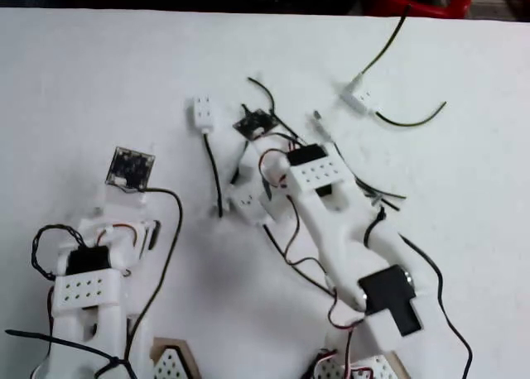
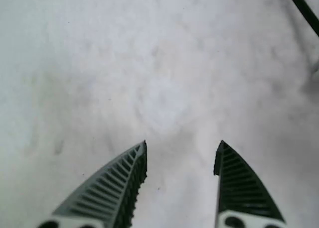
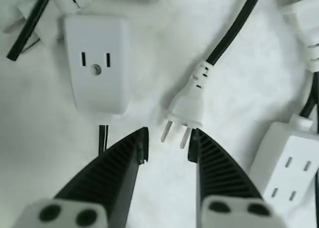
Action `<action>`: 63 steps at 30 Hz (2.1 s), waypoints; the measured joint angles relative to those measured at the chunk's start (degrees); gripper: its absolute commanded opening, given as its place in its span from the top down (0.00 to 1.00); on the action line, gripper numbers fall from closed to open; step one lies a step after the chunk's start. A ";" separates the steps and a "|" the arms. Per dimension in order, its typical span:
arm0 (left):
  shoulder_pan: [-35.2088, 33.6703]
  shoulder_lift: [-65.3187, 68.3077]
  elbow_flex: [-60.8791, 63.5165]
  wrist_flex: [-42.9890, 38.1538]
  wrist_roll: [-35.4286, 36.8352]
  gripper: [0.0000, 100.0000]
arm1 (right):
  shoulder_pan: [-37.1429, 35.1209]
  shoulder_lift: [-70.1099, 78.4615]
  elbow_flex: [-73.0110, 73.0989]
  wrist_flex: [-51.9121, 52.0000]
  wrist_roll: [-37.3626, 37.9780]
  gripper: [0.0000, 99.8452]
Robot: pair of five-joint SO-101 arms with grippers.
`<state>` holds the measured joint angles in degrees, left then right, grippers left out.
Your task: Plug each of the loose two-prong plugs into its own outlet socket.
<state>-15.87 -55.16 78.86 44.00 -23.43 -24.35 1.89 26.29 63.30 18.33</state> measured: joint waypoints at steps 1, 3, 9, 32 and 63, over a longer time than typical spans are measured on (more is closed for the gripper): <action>0.00 0.00 0.00 0.00 0.00 0.77 | 0.00 1.05 -0.79 -0.09 -1.14 0.88; 0.00 0.00 0.00 0.00 0.00 0.77 | 0.35 2.37 -3.08 -0.09 -2.99 0.88; 0.00 0.00 0.00 0.00 0.00 0.77 | 3.52 5.36 -10.46 2.29 -6.42 0.88; 0.00 0.00 0.00 0.00 0.00 0.77 | 3.78 23.21 -22.68 5.27 -9.93 0.88; 0.00 0.00 0.00 0.00 0.00 0.77 | -0.44 26.11 -39.30 32.09 -9.93 0.84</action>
<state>-15.87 -55.16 78.86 44.00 -23.43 -24.79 28.00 -13.01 95.38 8.40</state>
